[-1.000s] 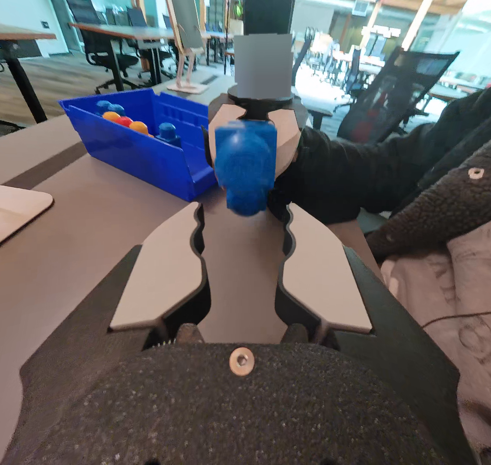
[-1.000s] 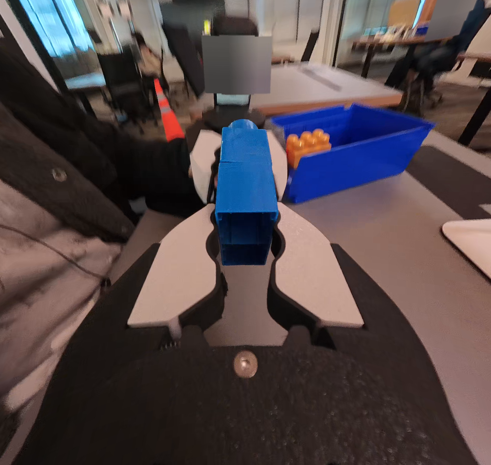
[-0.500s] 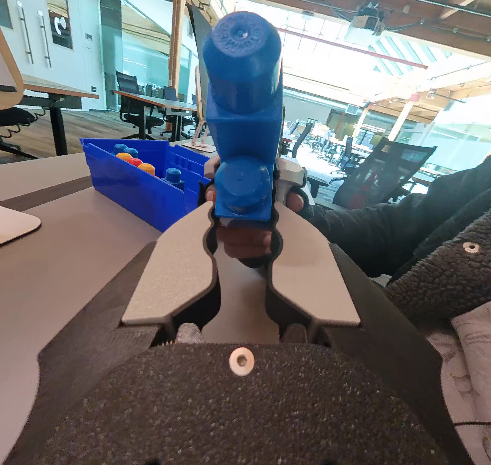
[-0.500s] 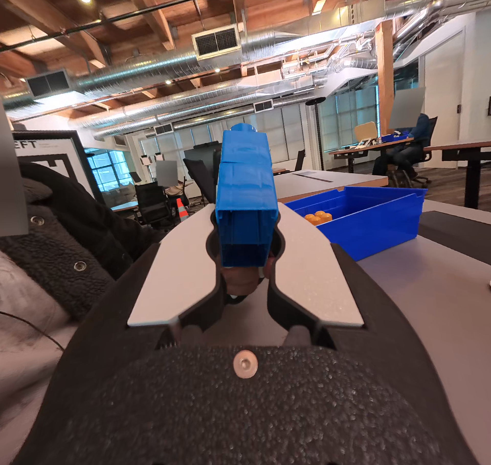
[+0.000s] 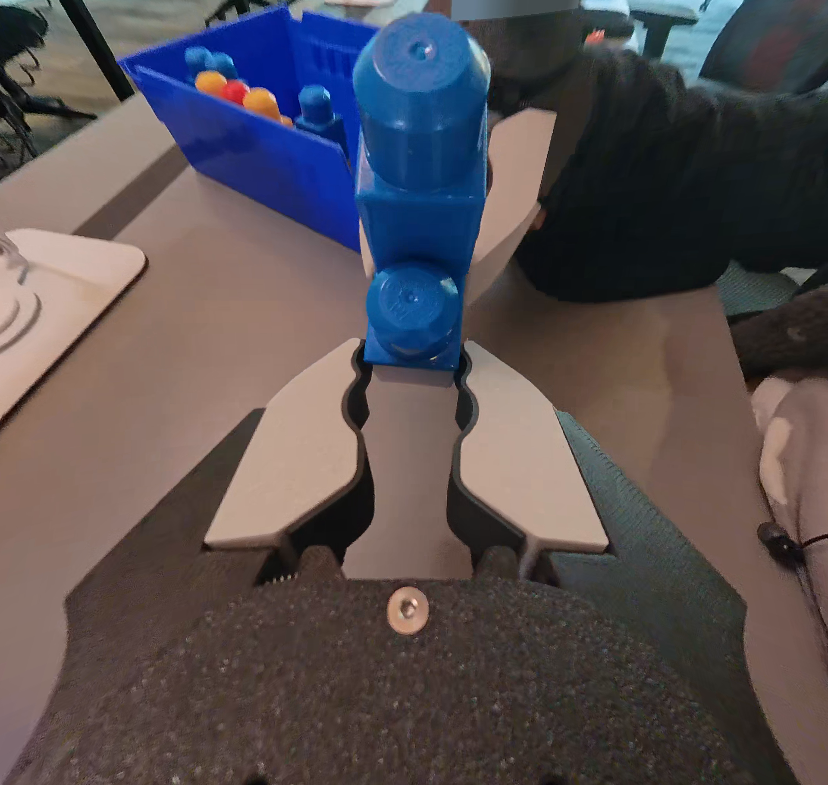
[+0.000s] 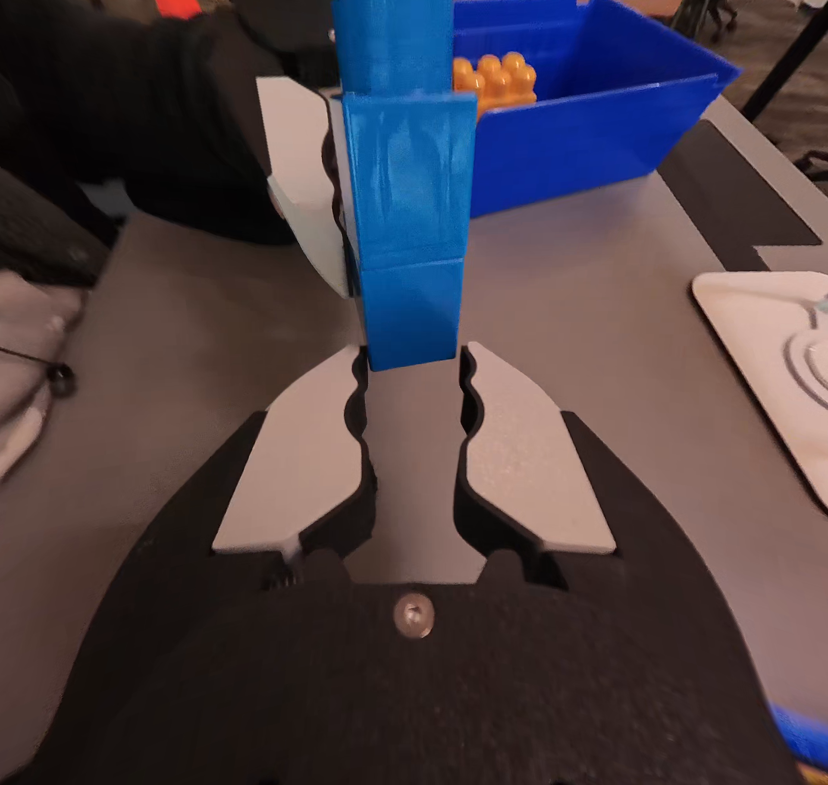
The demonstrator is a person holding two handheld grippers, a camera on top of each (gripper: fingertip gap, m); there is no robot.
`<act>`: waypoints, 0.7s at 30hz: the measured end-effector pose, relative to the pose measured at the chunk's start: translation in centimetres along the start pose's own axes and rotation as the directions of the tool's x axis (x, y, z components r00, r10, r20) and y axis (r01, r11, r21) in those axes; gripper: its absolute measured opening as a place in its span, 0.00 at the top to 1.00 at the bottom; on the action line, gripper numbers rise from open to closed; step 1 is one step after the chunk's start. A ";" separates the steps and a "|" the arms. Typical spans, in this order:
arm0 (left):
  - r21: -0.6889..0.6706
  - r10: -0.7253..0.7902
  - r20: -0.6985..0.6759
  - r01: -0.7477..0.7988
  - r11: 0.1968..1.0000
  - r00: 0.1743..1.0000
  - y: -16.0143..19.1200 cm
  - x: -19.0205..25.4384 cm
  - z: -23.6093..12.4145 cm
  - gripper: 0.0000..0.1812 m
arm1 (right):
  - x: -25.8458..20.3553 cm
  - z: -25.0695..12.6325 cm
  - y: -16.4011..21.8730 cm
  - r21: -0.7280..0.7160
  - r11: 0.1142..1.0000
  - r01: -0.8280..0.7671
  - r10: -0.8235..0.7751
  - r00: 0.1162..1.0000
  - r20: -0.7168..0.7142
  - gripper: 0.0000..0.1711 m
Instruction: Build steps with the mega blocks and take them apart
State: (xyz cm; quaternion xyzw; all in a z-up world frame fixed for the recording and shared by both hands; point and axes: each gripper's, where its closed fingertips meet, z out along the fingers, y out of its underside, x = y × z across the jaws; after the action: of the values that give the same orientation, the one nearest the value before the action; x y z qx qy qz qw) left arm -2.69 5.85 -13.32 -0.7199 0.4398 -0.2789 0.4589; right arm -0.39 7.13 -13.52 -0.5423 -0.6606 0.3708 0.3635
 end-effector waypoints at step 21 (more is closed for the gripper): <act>-0.285 0.131 -0.009 -0.128 0.950 0.991 4.9 1.2 2.5 0.80 | -2.2 -1.4 -2.3 -0.019 0.994 0.111 -0.111 0.994 -0.001 0.84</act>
State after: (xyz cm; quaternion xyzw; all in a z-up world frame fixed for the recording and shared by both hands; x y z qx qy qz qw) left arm -1.91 4.87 -18.82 -0.7495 0.5194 -0.1783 0.3698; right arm 0.13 4.81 -10.99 -0.5086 -0.6928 0.3433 0.3789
